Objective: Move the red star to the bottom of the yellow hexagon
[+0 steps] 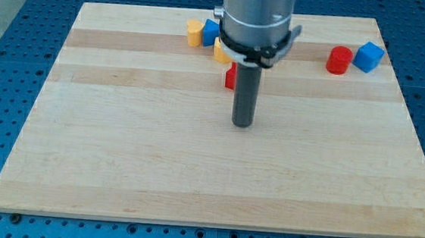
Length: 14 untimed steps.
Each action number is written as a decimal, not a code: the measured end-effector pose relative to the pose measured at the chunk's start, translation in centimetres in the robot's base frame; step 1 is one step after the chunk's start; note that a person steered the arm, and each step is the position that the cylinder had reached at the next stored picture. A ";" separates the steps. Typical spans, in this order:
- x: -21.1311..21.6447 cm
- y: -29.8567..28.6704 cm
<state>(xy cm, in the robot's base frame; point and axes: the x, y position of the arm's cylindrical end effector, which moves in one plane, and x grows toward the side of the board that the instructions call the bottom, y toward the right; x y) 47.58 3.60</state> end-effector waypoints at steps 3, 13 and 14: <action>-2.4 4.6; -9.2 -2.3; -8.0 -2.3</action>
